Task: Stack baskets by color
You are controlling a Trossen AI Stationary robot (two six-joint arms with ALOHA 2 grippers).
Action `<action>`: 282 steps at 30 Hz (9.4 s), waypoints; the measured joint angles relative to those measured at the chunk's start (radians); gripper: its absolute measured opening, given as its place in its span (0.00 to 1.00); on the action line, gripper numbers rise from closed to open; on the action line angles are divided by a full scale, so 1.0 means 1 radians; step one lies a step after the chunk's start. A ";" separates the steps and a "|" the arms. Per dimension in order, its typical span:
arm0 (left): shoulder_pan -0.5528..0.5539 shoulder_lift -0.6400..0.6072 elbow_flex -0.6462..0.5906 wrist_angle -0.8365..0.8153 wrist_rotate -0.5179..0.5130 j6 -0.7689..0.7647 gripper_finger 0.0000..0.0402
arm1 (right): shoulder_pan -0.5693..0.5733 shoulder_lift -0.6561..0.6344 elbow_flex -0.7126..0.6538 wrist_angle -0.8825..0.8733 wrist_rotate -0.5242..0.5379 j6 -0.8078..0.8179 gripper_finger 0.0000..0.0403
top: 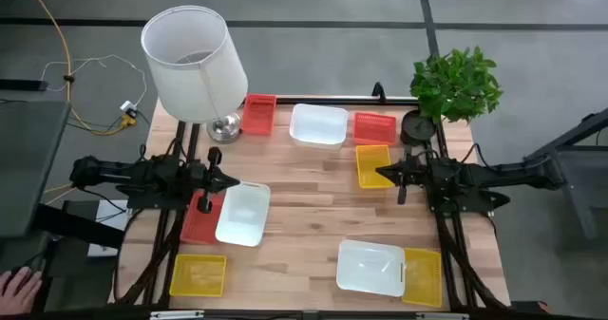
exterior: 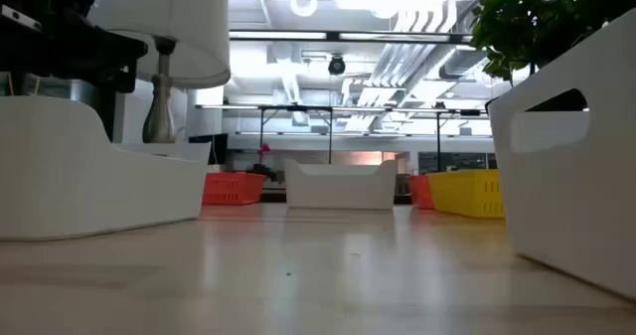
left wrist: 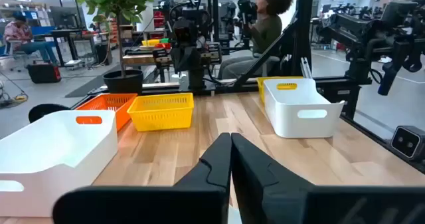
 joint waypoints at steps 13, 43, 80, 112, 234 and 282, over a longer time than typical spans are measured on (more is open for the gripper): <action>0.000 0.000 0.000 0.000 0.000 0.000 0.00 | 0.000 0.000 0.000 0.000 0.000 0.000 0.00; 0.000 0.000 0.000 0.000 0.000 0.000 0.00 | 0.000 0.000 0.000 0.000 0.000 0.000 0.00; 0.000 0.000 0.000 0.000 0.000 0.000 0.00 | 0.000 0.000 0.000 0.000 0.000 0.000 0.00; 0.000 0.000 0.000 0.000 0.000 0.000 0.00 | 0.000 0.000 0.000 0.000 0.000 0.000 0.00; 0.000 0.000 0.000 0.000 0.000 0.000 0.00 | 0.606 1.068 1.362 -1.344 0.210 0.955 0.00; 0.000 0.000 0.000 0.000 0.000 0.000 0.00 | 1.032 1.509 1.414 -1.620 -0.399 2.095 0.00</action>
